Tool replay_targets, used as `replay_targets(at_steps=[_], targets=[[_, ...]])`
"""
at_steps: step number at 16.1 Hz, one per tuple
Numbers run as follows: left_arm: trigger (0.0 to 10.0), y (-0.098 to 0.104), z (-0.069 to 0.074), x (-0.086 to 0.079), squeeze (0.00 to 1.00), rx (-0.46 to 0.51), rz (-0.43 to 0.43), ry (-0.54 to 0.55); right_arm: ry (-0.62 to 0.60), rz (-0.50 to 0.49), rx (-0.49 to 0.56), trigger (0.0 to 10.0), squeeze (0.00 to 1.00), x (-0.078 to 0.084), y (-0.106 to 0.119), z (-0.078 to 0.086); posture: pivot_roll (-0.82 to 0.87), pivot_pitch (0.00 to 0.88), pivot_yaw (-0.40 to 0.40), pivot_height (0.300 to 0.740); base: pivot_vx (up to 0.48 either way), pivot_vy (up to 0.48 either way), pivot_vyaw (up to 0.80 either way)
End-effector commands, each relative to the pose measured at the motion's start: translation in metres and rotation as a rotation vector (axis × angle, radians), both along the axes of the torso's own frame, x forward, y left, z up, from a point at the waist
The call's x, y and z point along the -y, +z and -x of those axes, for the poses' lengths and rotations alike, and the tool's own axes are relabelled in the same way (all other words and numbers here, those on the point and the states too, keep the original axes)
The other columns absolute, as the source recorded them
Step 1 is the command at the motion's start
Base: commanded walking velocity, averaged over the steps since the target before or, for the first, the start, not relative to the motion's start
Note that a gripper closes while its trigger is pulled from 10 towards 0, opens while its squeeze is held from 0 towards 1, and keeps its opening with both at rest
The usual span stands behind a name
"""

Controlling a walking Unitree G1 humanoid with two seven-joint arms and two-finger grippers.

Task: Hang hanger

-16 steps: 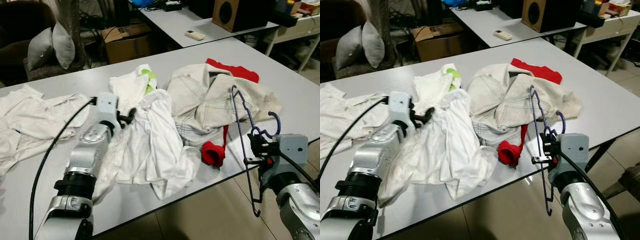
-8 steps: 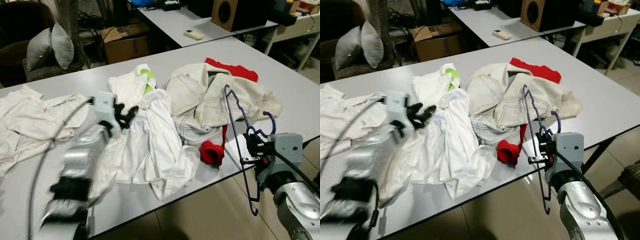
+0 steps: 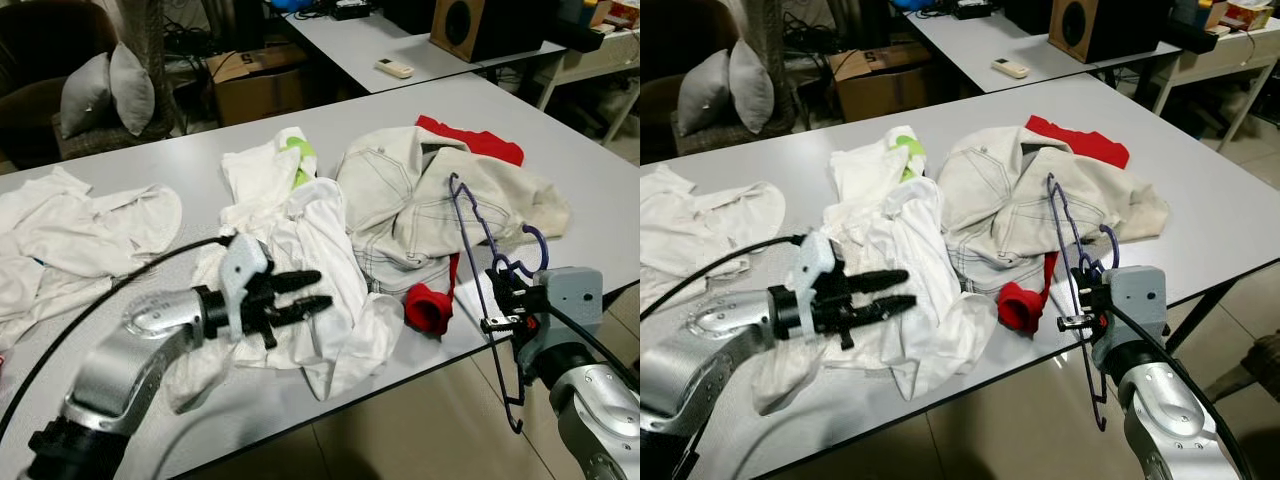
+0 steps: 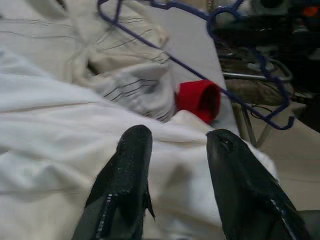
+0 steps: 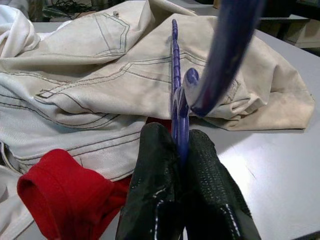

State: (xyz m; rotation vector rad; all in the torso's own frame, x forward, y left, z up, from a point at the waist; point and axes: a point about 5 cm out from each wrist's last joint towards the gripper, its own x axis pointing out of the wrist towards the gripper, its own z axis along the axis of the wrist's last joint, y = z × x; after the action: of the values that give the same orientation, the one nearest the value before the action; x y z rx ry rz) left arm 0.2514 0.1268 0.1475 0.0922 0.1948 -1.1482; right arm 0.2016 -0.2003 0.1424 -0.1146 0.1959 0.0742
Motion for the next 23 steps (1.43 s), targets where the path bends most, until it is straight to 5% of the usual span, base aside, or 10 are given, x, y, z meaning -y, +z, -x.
replay_targets(at_steps=[1, 4, 6, 7, 11, 12, 16, 21, 22, 23], targets=[[10.0, -0.003, 0.004, 0.010, 1.00, 0.002, -0.021, -0.013, 0.023, 0.002, -0.012, 10.0, 0.00, -0.003, -0.001, 0.002, -0.05, 0.000, 0.069, 0.740, 0.000, 0.000, 0.00], [10.0, -0.007, 0.000, 0.019, 1.00, 0.045, -0.065, 0.017, 0.032, 0.009, -0.026, 10.0, 0.00, -0.003, -0.003, 0.005, -0.06, 0.000, 0.071, 0.740, 0.000, 0.000, 0.00], [10.0, -0.010, 0.000, 0.028, 0.15, 0.016, -0.042, 0.013, 0.032, 0.014, -0.034, 10.0, 0.00, -0.003, -0.004, 0.008, -0.07, 0.000, 0.074, 0.740, 0.000, 0.000, 0.00], [10.0, -0.010, 0.001, 0.031, 0.00, 0.001, -0.024, 0.004, 0.031, 0.016, -0.036, 10.0, 0.00, -0.003, -0.004, 0.009, -0.07, 0.000, 0.075, 0.740, 0.000, 0.000, 0.00], [8.7, -0.011, 0.005, 0.045, 0.00, -0.035, 0.022, -0.044, 0.027, 0.023, -0.040, 10.0, 0.00, -0.002, -0.003, 0.011, -0.08, 0.000, 0.077, 0.740, 0.000, 0.000, 0.00], [4.7, -0.010, 0.006, 0.050, 0.00, -0.045, 0.041, -0.052, 0.025, 0.026, -0.040, 10.0, 0.00, -0.001, -0.003, 0.011, -0.08, 0.000, 0.078, 0.740, 0.000, 0.000, 0.00], [0.0, -0.021, 0.004, 0.053, 0.00, -0.006, -0.066, -0.066, 0.024, 0.033, -0.036, 10.0, 0.00, -0.002, -0.003, 0.010, -0.09, 0.000, 0.083, 0.740, 0.000, 0.000, 0.00], [0.8, -0.023, 0.001, 0.051, 0.00, 0.049, -0.121, -0.064, 0.021, 0.039, -0.033, 10.0, 0.00, -0.001, -0.003, 0.010, -0.09, 0.000, 0.087, 0.740, 0.000, 0.000, 0.00], [2.7, -0.022, 0.000, 0.051, 0.00, 0.060, -0.120, -0.051, 0.021, 0.038, -0.033, 10.0, 0.00, -0.001, -0.003, 0.010, -0.08, 0.000, 0.086, 0.740, 0.000, 0.000, 0.00], [10.0, -0.021, -0.002, 0.050, 0.00, 0.081, -0.136, -0.039, 0.022, 0.038, -0.032, 10.0, 0.00, -0.002, -0.003, 0.010, -0.09, 0.000, 0.087, 0.740, 0.000, 0.000, 0.00]])
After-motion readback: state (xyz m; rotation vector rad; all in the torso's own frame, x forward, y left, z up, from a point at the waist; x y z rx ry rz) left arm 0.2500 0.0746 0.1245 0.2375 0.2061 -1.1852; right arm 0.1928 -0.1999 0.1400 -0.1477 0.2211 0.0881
